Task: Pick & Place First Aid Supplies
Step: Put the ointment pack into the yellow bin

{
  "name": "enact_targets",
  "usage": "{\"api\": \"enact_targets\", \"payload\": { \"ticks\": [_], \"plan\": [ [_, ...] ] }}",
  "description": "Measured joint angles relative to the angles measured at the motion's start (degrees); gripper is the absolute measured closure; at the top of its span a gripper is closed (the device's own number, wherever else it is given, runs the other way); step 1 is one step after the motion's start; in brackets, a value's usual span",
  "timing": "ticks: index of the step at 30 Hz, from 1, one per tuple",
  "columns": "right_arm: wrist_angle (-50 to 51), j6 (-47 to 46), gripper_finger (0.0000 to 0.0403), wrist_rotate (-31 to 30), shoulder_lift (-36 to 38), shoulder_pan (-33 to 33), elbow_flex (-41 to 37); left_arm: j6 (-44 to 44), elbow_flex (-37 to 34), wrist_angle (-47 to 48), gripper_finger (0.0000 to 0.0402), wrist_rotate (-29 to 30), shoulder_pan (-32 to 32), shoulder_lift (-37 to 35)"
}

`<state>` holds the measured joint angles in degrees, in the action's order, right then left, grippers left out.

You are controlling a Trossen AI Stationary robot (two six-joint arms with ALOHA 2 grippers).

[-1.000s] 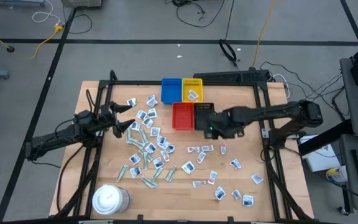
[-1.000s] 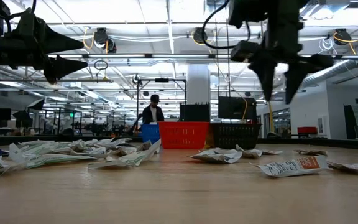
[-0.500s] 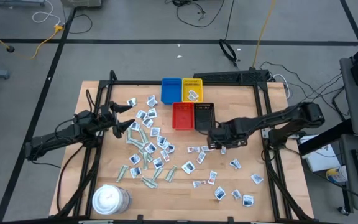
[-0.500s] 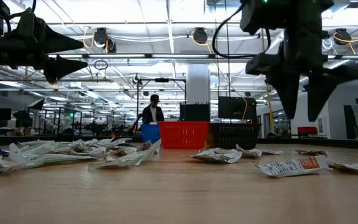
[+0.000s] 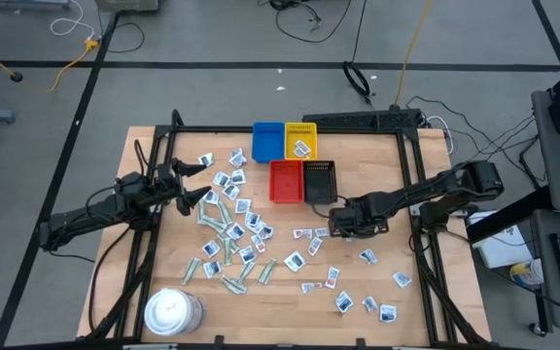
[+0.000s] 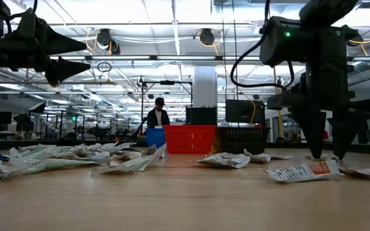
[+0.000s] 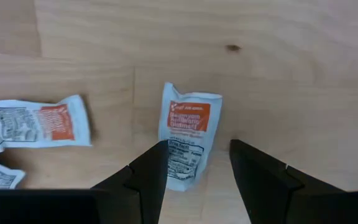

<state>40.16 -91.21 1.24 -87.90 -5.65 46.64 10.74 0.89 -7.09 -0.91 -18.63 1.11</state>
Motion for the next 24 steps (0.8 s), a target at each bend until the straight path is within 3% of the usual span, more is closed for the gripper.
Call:
{"api": "enact_targets", "payload": {
  "ticks": [5,16,24],
  "plan": [
    [-0.1,0.2,0.0259,-1.2,0.0,0.1,-0.5,0.0,0.0,0.0,0.0011,0.0,0.0,0.0],
    [-0.2,3.8,0.0393,-1.0,-0.1,0.4,-0.9,0.0,0.0,0.0,0.0011,0.0,0.0,0.0],
    [0.6,7.3,0.0400,-0.8,-0.2,0.4,0.1,0.0,0.0,0.0,0.0011,0.0,0.0,0.0]
  ]
}}
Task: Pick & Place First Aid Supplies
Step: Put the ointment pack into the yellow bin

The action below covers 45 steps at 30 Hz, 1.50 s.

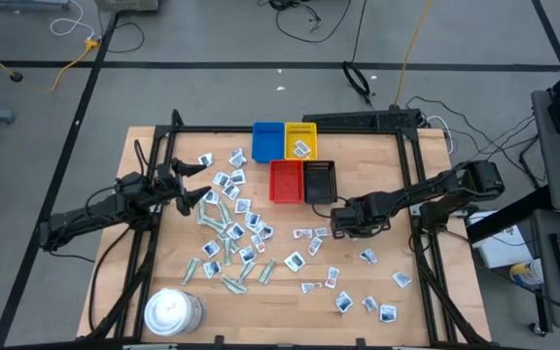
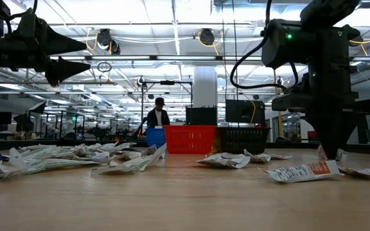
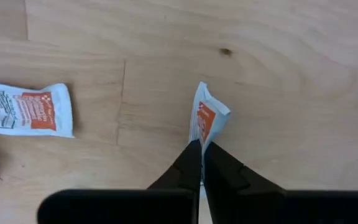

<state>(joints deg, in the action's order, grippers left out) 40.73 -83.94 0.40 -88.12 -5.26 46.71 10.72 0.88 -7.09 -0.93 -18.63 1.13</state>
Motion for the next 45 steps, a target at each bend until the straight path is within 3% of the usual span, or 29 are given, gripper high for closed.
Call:
{"api": "enact_targets", "payload": {
  "ticks": [22,32,45],
  "plan": [
    [18.1,38.5,0.0402,6.3,0.2,10.8,22.8,0.0,0.0,0.0,0.0011,0.0,0.0,0.0],
    [22.4,45.7,0.0403,5.6,0.1,17.3,28.3,0.0,0.0,0.0,0.0011,0.0,0.0,0.0],
    [23.7,57.5,0.0403,5.6,-14.1,28.1,43.2,0.0,0.0,0.0,0.0011,0.0,0.0,0.0]
  ]
}}
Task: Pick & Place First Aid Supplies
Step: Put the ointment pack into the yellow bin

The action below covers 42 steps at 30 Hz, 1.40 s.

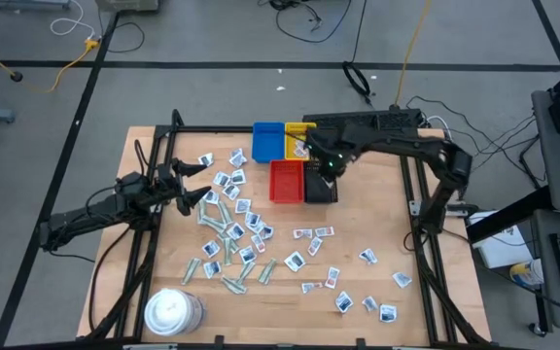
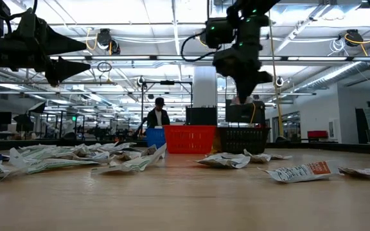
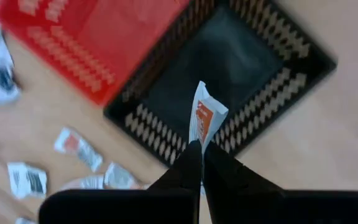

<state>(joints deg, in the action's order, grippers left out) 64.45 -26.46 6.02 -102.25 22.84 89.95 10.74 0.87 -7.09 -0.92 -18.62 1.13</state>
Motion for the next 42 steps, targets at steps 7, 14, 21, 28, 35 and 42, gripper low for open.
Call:
{"api": "enact_targets", "payload": {
  "ticks": [7,14,21,28,35,42],
  "plan": [
    [2.4,6.7,0.0403,0.0,-9.7,5.8,13.3,0.0,0.0,0.0,0.0011,0.0,0.0,0.0],
    [4.6,10.9,0.0403,0.0,-18.2,10.1,25.7,0.0,0.0,0.0,0.0011,0.0,0.0,0.0],
    [4.1,11.1,0.0403,-0.1,-22.3,12.1,29.5,0.0,0.0,0.0,0.0011,0.0,0.0,0.0],
    [2.3,12.5,0.0403,-0.4,-26.7,11.9,28.5,0.0,0.0,0.0,0.0011,0.0,0.0,0.0],
    [0.5,14.9,0.0383,-1.6,-28.1,11.7,28.5,0.0,0.0,0.0,0.0011,0.0,0.0,0.0],
    [-0.4,17.3,0.0314,-4.5,-28.2,11.2,28.5,0.0,0.0,0.0,0.0011,0.0,0.0,0.0]
  ]
}}
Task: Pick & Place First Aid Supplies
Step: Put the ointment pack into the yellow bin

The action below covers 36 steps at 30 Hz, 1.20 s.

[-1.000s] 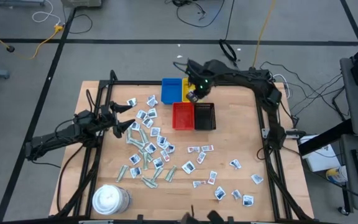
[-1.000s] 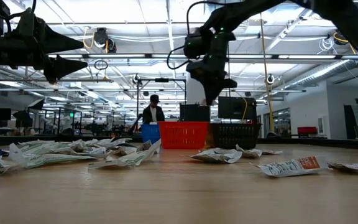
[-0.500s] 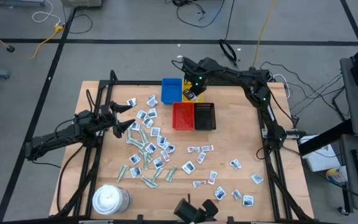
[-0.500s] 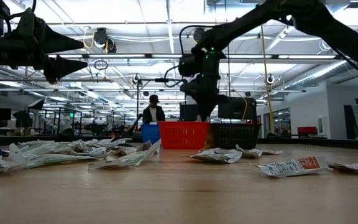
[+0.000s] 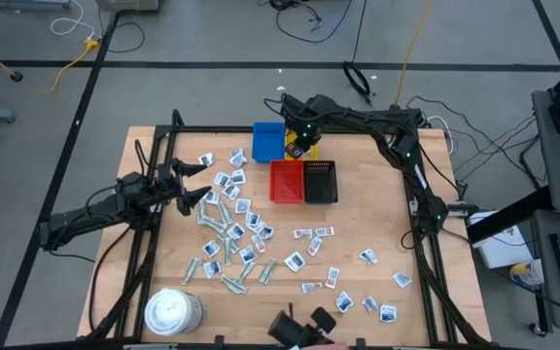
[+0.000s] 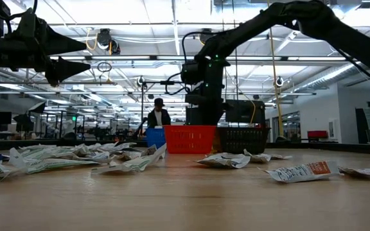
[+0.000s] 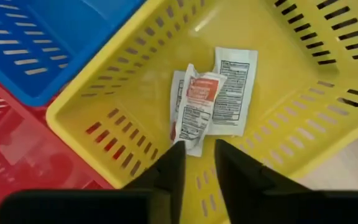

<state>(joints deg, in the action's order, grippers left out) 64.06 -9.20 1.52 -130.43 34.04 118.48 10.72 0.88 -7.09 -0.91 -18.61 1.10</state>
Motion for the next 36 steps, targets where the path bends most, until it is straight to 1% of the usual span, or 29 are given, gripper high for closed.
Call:
{"api": "enact_targets", "payload": {
  "ticks": [6,10,13,19,23,28,31,34,36],
  "plan": [
    [-1.4,1.7,0.0249,0.0,0.0,0.0,0.0,0.0,0.0,0.0,0.0011,0.0,0.0,0.0],
    [-1.3,4.8,0.0231,0.0,1.4,0.2,0.0,0.0,0.0,0.0,0.0011,0.0,0.0,0.0],
    [-0.8,9.7,0.0231,0.3,3.7,0.1,0.1,0.0,0.0,0.0,0.0011,0.0,0.0,0.0],
    [3.2,22.0,0.0242,4.0,6.9,-0.5,0.1,0.0,0.0,0.0,0.0011,0.0,0.0,0.0],
    [5.5,29.9,0.0247,6.3,7.7,-0.5,0.0,0.0,0.0,0.0,0.0011,0.0,0.0,0.0],
    [5.9,38.8,0.0248,6.4,7.9,-0.7,0.0,0.0,0.0,0.0,0.0011,0.0,0.0,0.0],
    [5.9,41.6,0.0249,6.2,7.9,-1.0,0.0,0.0,0.0,0.0,0.0011,0.0,0.0,0.0],
    [5.5,41.8,0.0250,5.8,7.9,-2.3,-0.4,0.0,0.0,0.0,0.0011,0.0,0.0,0.0],
    [4.9,41.3,0.0249,5.8,8.2,-3.8,-2.0,0.0,0.0,0.0,0.0011,0.0,0.0,0.0]
  ]
}}
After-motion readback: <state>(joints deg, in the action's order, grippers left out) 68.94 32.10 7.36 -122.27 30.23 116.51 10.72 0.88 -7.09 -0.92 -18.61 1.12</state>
